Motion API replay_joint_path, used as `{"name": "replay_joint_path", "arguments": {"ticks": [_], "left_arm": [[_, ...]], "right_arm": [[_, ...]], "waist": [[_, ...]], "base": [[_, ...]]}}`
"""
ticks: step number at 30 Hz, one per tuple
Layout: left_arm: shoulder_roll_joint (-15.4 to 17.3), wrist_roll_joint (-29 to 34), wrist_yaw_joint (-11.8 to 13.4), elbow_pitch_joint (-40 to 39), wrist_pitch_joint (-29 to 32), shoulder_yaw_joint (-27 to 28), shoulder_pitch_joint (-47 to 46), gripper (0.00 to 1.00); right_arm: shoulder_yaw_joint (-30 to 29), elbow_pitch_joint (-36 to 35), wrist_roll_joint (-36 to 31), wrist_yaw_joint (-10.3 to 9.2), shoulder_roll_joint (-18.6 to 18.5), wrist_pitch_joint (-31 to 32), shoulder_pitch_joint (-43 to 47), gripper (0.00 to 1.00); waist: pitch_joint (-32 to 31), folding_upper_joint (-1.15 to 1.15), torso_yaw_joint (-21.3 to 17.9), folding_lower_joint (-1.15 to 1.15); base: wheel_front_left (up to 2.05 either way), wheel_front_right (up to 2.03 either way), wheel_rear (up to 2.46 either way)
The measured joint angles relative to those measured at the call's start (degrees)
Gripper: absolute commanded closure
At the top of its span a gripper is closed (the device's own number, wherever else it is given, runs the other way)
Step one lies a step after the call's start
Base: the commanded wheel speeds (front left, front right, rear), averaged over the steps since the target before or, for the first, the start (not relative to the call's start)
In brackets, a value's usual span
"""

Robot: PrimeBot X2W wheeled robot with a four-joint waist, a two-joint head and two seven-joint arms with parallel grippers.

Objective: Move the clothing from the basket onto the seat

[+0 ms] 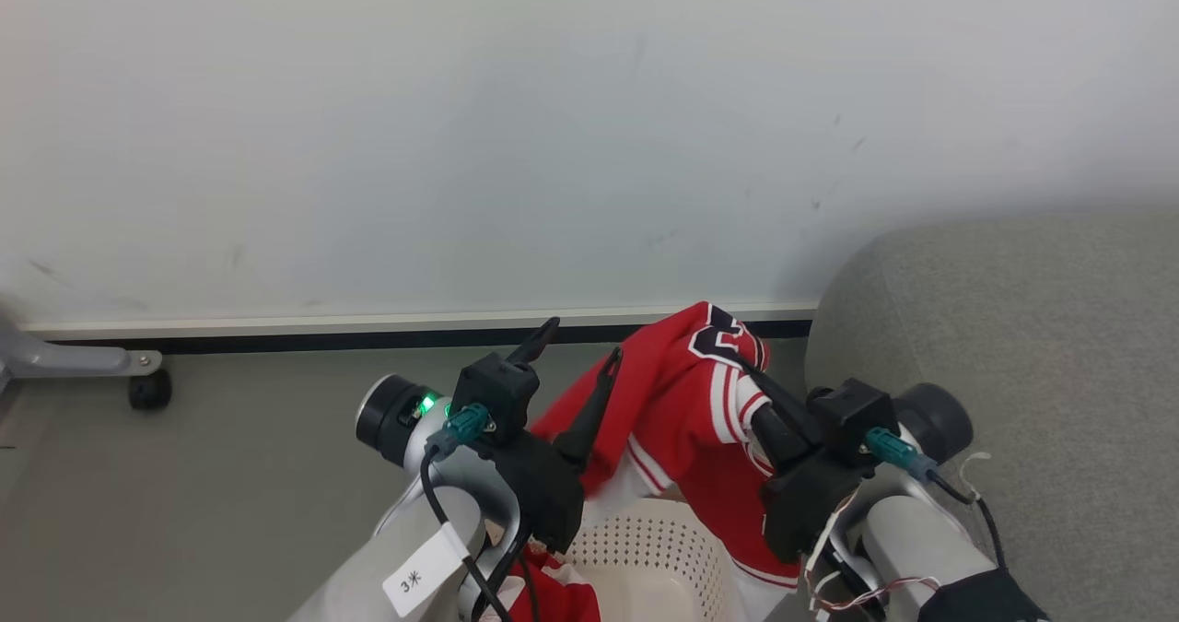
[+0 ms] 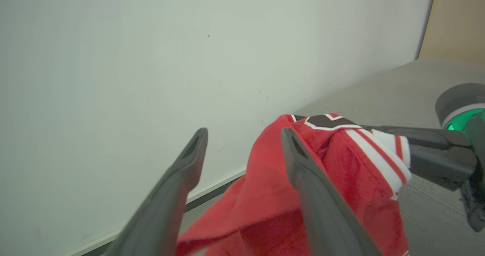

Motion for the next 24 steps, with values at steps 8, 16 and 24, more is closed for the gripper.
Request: {"name": "replay_joint_path", "arguments": {"ticks": [8, 16, 24], "left_arm": [[0.11, -0.21, 0.00, -0.19, -0.97, 0.19, 4.52, 0.00], [-0.08, -0.49, -0.10, -1.54, -1.32, 0.10, 7.50, 0.00], [-0.49, -0.49, -0.11, -2.76, -1.52, 0.14, 9.33, 0.00]], "right_arm": [[-1.62, -3.22, -0.09, 0.00, -4.12, 0.00, 0.01, 1.00], [-2.81, -7.00, -0.30, -0.11, -7.31, -0.01, 0.41, 1.00], [-3.52, -9.72, -0.89, -0.59, -9.36, -0.01, 1.19, 1.00]], "waist": [[0.53, 0.00, -3.98, 0.00], [0.80, 0.00, -8.73, 0.00], [0.85, 0.00, -13.48, 0.00]], "base": [[0.00, 0.00, 0.00], [0.00, 0.00, 0.00], [0.00, 0.00, 0.00]]}}
